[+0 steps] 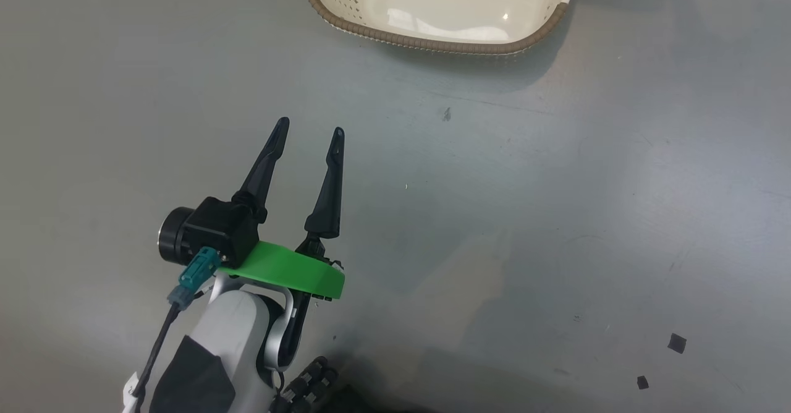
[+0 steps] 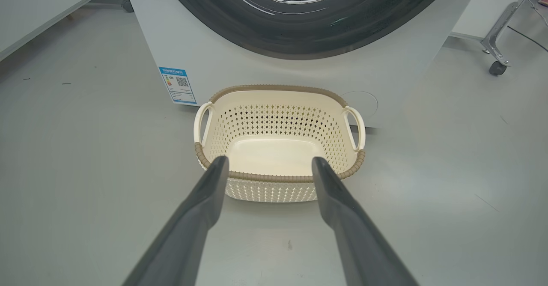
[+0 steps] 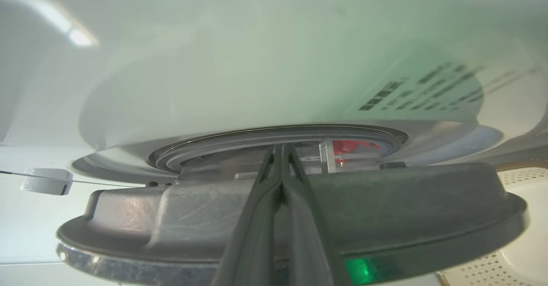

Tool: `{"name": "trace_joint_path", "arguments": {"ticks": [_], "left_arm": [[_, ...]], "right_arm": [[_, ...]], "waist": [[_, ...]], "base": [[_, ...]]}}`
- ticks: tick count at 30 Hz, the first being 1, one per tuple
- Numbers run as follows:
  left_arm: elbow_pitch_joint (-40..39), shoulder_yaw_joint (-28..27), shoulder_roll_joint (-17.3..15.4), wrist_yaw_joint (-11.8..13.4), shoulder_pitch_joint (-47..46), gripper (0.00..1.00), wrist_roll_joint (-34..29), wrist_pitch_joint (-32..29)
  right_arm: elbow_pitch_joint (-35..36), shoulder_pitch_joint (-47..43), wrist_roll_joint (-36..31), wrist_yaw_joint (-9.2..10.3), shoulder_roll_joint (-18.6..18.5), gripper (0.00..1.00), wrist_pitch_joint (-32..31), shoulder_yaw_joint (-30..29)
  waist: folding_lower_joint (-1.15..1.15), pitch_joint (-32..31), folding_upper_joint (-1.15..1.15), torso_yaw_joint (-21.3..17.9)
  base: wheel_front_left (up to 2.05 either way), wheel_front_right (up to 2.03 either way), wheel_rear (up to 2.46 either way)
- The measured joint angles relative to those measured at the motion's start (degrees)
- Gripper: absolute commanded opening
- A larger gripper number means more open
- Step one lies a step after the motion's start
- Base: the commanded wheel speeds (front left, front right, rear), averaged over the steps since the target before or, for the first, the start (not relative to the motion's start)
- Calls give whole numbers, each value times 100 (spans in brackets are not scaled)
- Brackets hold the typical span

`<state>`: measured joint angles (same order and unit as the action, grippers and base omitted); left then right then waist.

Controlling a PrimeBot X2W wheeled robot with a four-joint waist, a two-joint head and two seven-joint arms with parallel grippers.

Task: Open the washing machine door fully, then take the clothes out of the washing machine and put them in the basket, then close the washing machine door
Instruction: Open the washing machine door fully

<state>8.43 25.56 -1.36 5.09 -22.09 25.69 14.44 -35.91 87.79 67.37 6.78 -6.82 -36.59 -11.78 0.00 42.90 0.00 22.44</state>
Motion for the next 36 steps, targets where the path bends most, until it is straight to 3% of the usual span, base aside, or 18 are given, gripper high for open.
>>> {"name": "trace_joint_path", "arguments": {"ticks": [21, 36], "left_arm": [[9, 36, 0, 43, -43, 100, 20, 0], [108, 33, 0, 59, -27, 100, -3, 0]], "right_arm": [[-533, 69, 12, 45, -25, 0, -255, -37], [-849, -441, 227, 36, -30, 0, -584, -125]], "waist": [[0, -132, 0, -44], [0, -566, 0, -107]], "base": [[0, 0, 0], [0, 0, 0]]}}
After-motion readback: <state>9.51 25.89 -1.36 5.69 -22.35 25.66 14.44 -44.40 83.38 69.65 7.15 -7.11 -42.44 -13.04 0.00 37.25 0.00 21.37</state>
